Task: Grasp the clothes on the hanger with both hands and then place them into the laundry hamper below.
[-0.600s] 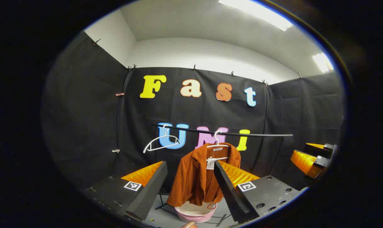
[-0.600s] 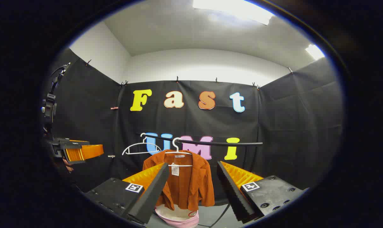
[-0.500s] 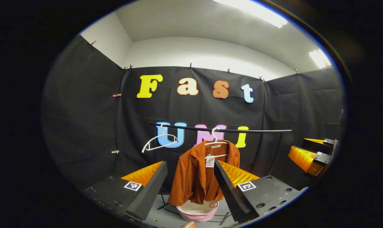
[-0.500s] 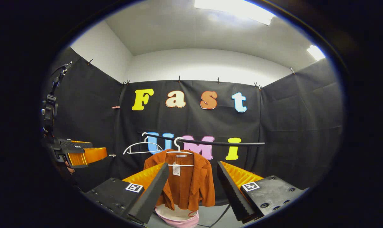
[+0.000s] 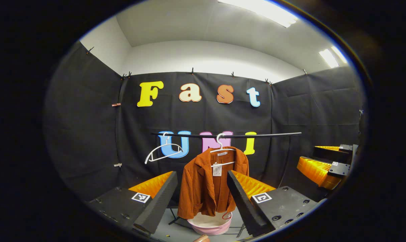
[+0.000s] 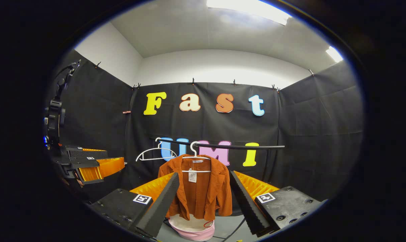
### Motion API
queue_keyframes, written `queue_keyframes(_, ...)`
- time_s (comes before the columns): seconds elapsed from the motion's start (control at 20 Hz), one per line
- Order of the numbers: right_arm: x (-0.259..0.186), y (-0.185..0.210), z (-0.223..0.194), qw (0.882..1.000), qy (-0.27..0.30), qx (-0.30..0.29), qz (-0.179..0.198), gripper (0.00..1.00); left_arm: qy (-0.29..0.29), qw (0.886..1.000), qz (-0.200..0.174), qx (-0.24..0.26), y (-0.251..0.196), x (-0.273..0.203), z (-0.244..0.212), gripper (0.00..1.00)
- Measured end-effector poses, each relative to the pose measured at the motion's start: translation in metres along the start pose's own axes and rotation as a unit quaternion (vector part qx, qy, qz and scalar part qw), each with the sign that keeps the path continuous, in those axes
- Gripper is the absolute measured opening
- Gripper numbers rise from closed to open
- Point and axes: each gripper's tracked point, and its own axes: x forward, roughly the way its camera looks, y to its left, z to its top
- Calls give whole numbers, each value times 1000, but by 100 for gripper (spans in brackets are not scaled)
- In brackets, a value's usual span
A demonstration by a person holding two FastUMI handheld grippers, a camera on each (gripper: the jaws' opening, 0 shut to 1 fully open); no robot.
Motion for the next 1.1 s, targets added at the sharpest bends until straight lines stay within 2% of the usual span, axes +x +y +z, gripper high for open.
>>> queue_keyframes(0.15, -2, 12, -5, 1000, 7, -3, 5, 97, -10, 1000, -9, -7, 3, -5, 6, 94)
queue_keyframes(0.2, -3, 15, -6, 1000, 9, -4, 6, 97, -11, 1000, -10, -10, 7, -6, 7, 91)
queue_keyframes(0.25, -4, 18, -6, 1000, 11, -4, 7, 97, -13, 1000, -9, -12, 10, -8, 9, 94)
queue_keyframes(0.35, -7, 21, -6, 1000, 12, -7, 6, 97, -17, 1000, -8, -14, 16, -13, 14, 94)
queue_keyframes(1.1, -31, 29, 2, 1000, 4, -15, -24, 97, -34, 999, -31, -13, 22, -25, 20, 94)
